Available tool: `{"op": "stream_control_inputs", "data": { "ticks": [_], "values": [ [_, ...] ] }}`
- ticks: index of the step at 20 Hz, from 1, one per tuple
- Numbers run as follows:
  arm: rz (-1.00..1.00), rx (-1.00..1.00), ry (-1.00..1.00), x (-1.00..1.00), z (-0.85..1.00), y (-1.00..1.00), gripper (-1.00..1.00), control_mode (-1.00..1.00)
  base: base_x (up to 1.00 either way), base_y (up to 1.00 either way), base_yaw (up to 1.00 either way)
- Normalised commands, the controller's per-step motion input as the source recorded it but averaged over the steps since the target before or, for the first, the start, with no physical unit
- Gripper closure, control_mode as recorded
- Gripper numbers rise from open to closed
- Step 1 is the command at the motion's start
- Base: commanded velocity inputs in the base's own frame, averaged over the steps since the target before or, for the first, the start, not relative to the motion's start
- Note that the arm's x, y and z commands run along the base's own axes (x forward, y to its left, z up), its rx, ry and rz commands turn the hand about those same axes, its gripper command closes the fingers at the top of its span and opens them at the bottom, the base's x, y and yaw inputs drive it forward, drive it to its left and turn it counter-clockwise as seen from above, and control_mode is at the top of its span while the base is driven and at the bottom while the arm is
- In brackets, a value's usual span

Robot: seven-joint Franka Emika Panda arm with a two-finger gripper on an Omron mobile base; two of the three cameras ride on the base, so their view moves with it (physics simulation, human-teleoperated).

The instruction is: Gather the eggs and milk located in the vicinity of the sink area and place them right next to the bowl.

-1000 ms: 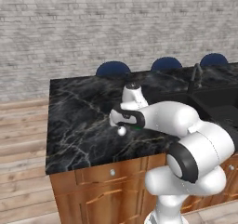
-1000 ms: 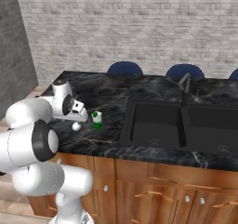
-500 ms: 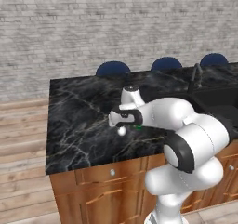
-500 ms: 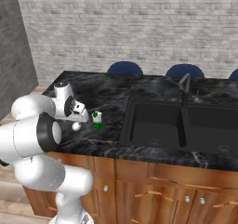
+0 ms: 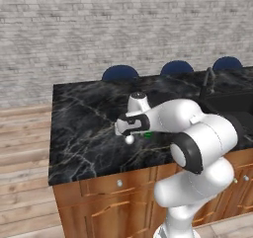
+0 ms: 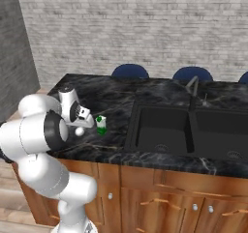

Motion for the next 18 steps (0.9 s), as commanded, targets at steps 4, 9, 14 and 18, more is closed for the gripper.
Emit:
{"op": "stream_control_inputs", "data": {
  "ticks": [4,9,14,18],
  "values": [
    [0.0,0.0,0.0,0.13,-0.14,0.0,-1.0,-1.0,0.0,0.0,0.0],
    [0.0,0.0,0.0,0.12,-0.12,0.04,-1.0,-1.0,0.0,0.0,0.0],
    [0.0,0.0,0.0,0.11,-0.12,0.05,-1.0,-1.0,0.0,0.0,0.0],
    [0.0,0.0,0.0,0.04,-0.14,0.0,-1.0,-1.0,0.0,0.0,0.0]
  ]
}}
